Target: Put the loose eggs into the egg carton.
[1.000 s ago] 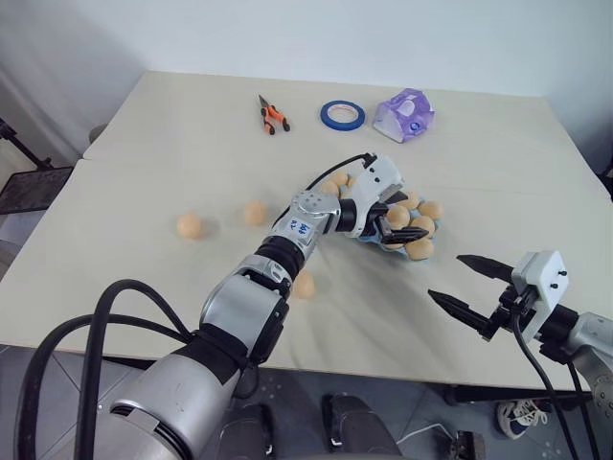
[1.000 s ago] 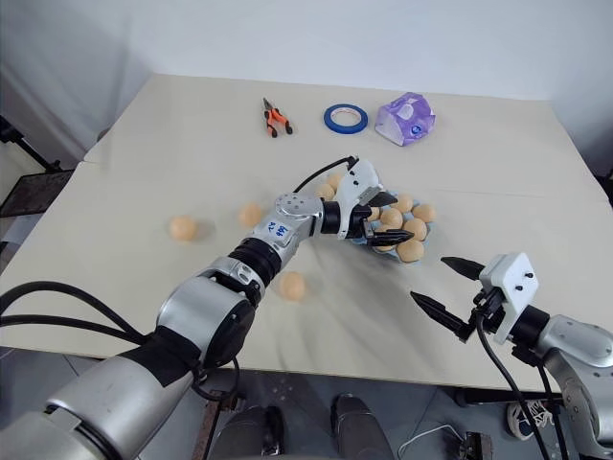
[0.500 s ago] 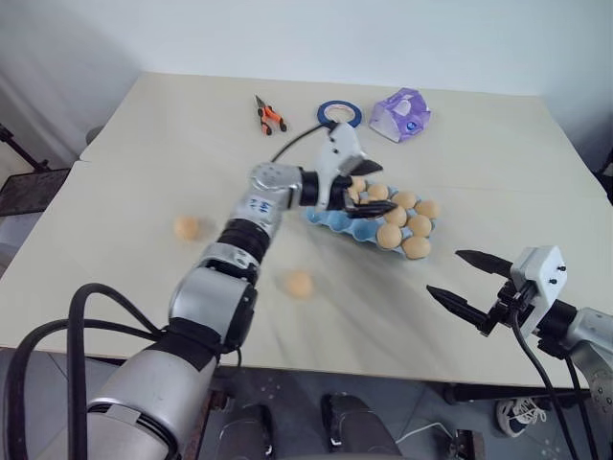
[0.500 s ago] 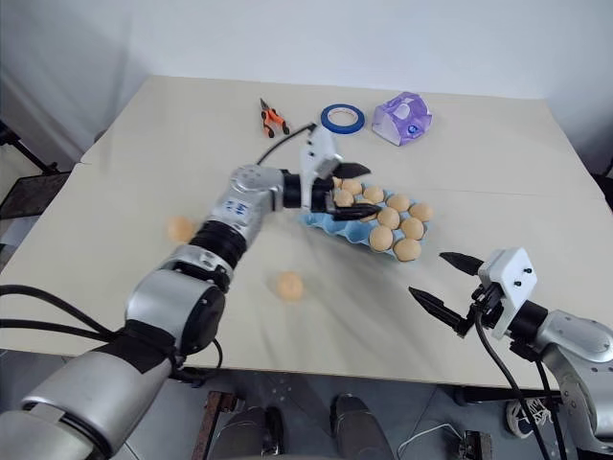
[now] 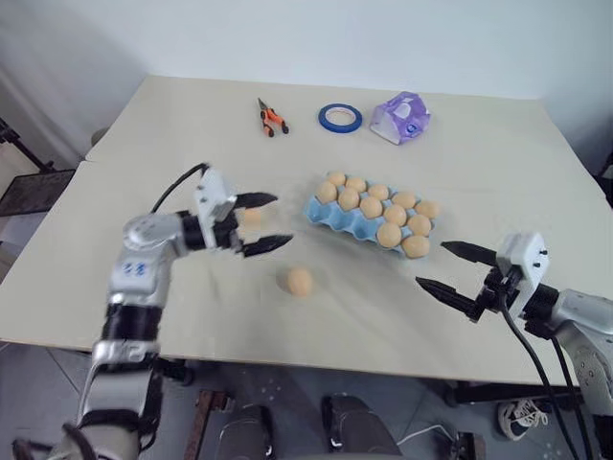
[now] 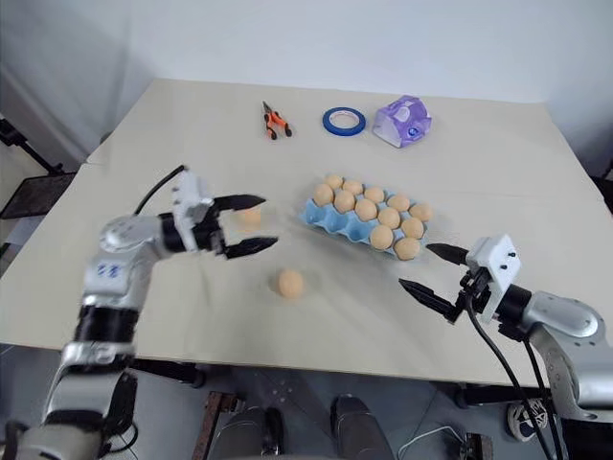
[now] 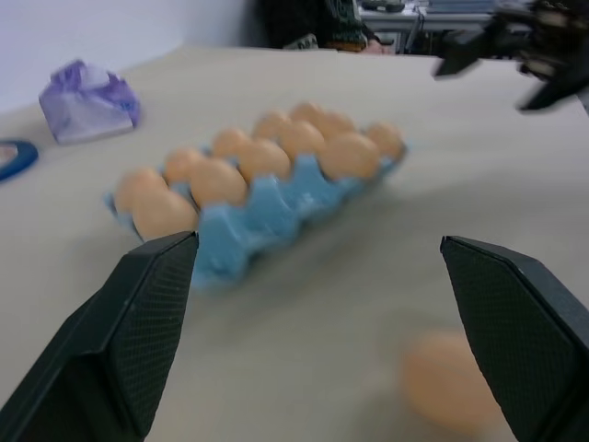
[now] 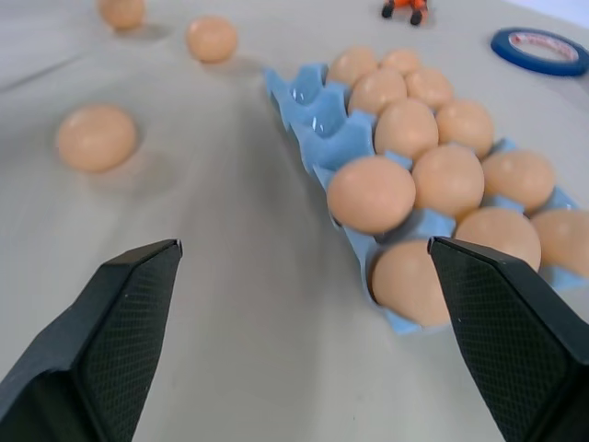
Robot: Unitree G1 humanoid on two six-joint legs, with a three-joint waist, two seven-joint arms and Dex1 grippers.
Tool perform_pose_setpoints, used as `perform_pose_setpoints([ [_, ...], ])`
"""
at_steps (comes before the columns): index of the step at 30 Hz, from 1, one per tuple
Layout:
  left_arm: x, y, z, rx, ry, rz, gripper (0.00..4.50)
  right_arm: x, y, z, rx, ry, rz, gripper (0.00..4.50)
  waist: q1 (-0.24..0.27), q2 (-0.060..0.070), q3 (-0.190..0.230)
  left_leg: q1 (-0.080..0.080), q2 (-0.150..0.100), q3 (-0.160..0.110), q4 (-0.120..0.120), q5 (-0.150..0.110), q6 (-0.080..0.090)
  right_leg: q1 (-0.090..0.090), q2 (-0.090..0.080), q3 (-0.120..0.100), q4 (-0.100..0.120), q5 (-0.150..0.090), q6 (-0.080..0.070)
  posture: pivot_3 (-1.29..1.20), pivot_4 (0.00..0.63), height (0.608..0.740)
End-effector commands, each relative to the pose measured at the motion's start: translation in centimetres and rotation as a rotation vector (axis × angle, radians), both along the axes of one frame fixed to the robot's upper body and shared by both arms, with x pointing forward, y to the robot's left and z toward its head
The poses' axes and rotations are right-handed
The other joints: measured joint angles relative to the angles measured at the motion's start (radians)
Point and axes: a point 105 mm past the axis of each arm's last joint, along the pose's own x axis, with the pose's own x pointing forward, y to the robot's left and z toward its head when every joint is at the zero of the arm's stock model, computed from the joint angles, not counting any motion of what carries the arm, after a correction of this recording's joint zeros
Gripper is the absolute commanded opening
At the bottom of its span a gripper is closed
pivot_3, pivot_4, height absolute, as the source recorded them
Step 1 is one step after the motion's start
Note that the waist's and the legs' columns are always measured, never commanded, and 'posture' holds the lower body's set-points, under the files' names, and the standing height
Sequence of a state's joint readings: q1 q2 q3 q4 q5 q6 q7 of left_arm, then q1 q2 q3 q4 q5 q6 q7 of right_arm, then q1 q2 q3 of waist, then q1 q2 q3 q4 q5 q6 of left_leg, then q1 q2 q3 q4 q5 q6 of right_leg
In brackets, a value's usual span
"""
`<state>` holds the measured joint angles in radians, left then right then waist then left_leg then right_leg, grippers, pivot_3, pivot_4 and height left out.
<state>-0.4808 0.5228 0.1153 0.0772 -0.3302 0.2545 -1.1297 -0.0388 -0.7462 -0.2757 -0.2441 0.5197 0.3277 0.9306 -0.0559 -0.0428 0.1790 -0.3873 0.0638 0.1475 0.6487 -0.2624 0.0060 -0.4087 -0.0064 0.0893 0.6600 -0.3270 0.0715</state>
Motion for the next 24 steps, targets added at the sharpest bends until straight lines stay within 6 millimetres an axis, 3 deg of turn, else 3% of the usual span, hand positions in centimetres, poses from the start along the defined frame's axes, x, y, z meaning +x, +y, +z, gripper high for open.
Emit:
perform_pose_setpoints([
  [1,-2.7,1.5,1.4,-0.016,-0.071,-0.006,4.49,0.1,0.1,0.8,-0.020,-0.032,0.023,4.50,0.002,0.000,0.000,0.000,0.000,0.000,0.000,0.000,0.001,0.000,-0.001,0.000,0.000,0.000,0.000,0.00,0.150,0.740],
  [5,-5.0,4.0,-0.1,-0.022,-0.032,0.073,4.49,0.1,0.0,0.8,-0.025,-0.029,0.036,4.50,-0.001,0.000,0.000,0.001,-0.001,-0.001,-0.001,-0.001,0.000,0.001,-0.002,-0.001,-0.001,0.000,-0.001,0.00,0.150,0.740],
  [10,-7.1,5.8,-1.7,-0.030,0.018,0.141,4.49,0.2,-0.2,0.9,-0.032,-0.026,0.042,4.50,-0.002,0.000,0.000,0.001,-0.001,-0.001,-0.002,-0.002,-0.001,0.001,-0.002,-0.001,-0.003,0.000,-0.002,0.00,0.150,0.740],
  [16,-7.9,6.0,-1.9,-0.060,0.003,0.167,4.49,0.5,-0.3,1.2,-0.032,-0.037,0.043,4.50,-0.002,0.000,0.000,0.000,-0.001,-0.001,-0.004,-0.004,-0.002,0.001,-0.003,-0.001,-0.007,0.000,-0.004,0.00,0.150,0.740],
  [20,-8.5,7.2,-1.5,-0.063,-0.022,0.195,4.49,0.4,-0.3,1.0,-0.038,-0.028,0.051,4.50,-0.005,0.000,0.000,0.000,0.000,-0.001,-0.006,-0.005,-0.003,0.001,-0.003,-0.001,-0.008,-0.001,-0.005,0.00,0.150,0.740],
  [24,-7.6,5.9,-1.0,-0.057,-0.050,0.168,4.49,0.8,0.1,1.2,-0.031,-0.037,0.058,4.50,-0.004,0.000,0.000,0.000,0.000,-0.001,-0.010,-0.004,-0.003,0.000,-0.003,-0.001,-0.009,-0.002,-0.007,0.00,0.150,0.740],
])
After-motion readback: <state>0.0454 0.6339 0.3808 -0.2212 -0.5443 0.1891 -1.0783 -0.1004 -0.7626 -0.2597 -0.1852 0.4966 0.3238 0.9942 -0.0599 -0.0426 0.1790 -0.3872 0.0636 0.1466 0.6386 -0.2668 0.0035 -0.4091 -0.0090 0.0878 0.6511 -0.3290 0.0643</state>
